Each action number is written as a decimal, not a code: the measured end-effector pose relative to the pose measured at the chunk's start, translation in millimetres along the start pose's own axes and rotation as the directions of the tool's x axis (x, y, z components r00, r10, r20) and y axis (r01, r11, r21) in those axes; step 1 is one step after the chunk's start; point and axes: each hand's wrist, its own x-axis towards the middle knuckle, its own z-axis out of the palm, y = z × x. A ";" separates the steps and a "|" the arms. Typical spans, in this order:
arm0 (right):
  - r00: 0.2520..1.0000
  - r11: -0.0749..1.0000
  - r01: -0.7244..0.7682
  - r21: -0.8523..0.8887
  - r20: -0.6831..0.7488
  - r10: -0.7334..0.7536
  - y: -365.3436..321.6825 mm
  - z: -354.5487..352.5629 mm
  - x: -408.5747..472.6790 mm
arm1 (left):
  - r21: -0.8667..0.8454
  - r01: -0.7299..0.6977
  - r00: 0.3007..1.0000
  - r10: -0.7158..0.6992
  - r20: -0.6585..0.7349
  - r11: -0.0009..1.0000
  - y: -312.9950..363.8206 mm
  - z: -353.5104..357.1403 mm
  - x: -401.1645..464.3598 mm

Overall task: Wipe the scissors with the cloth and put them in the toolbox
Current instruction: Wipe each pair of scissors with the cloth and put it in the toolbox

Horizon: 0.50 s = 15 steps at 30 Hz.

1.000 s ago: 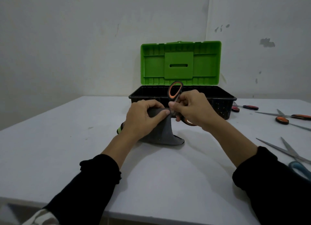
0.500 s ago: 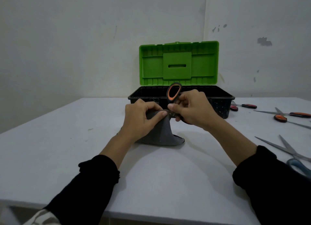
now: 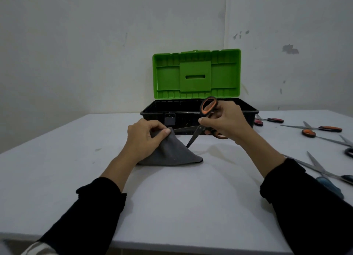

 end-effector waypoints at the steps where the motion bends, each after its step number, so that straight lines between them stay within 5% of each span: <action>1: 1.000 1.000 -0.012 0.014 -0.016 0.012 3.0 -2.2 0.6 | 0.011 0.013 1.000 -0.013 -0.006 1.000 -1.9 -0.2 -0.2; 7: 0.974 0.970 -0.125 0.210 -0.158 0.159 14.0 -7.4 5.3 | 0.100 -0.030 0.998 0.035 -0.044 0.995 -3.6 5.7 -6.4; 15: 0.975 0.765 -0.153 0.626 -0.033 0.221 0.3 16.5 7.6 | 0.084 -0.253 0.963 0.260 -0.076 0.964 27.0 33.2 -7.6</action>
